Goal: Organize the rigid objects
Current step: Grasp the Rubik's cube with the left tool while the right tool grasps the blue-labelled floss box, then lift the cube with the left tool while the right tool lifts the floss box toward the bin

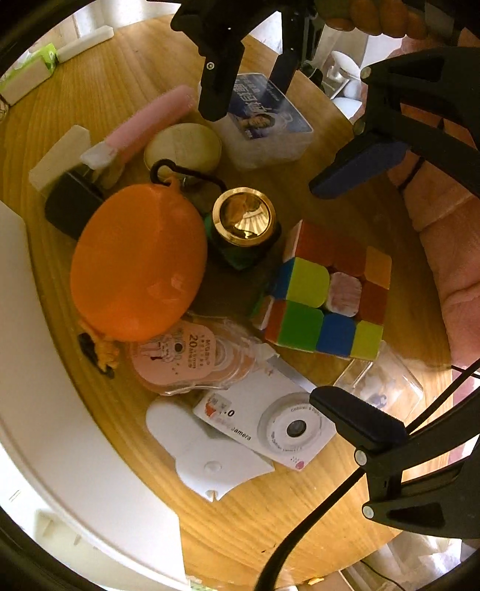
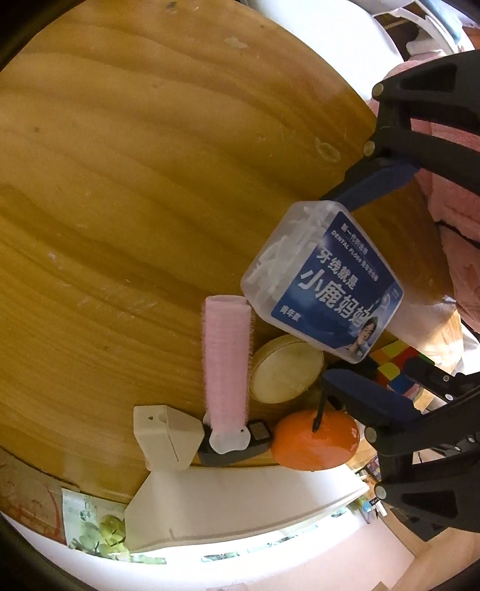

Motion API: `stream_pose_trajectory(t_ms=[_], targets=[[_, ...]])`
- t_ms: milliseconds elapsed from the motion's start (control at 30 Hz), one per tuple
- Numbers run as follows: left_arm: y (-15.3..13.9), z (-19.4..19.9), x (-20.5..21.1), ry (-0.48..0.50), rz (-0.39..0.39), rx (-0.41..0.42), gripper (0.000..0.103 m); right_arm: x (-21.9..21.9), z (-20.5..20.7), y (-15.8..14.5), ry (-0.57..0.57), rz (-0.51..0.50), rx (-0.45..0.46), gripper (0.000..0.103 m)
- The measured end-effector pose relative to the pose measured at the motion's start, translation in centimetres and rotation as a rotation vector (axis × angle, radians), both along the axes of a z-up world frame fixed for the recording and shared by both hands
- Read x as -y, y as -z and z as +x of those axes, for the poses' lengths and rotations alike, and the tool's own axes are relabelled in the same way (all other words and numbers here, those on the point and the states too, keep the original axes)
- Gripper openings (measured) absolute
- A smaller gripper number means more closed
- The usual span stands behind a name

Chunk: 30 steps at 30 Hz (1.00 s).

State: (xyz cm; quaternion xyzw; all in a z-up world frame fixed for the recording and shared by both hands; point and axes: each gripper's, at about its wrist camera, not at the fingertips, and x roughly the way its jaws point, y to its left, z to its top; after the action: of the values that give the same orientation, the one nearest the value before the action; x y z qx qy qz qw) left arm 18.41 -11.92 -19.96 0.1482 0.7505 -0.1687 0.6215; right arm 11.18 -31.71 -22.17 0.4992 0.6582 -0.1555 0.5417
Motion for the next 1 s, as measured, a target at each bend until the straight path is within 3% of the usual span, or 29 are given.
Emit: stream_pose_trajectory(t_ms=[200, 433, 700, 1000], targets=[[0.7, 0.3, 0.1, -0.003, 0.002, -0.028, 0.092, 0.1, 0.1, 0.2, 0.01, -0.007, -0.012, 0.083], [1.0, 0.5, 0.5, 0.015, 0.023, -0.041, 0.07, -0.5, 0.6, 0.2, 0.003, -0.042, -0.04, 0.078], [0.2, 0.5, -0.1, 0.014, 0.002, -0.02, 0.066, -0.7, 0.3, 0.0, 0.008, -0.05, -0.023, 0.076], [-0.4, -0.6, -2.4, -0.052, -0.033, -0.018, 0.066, -1.9, -1.7, -0.3, -0.001, -0.026, -0.003, 0.072]])
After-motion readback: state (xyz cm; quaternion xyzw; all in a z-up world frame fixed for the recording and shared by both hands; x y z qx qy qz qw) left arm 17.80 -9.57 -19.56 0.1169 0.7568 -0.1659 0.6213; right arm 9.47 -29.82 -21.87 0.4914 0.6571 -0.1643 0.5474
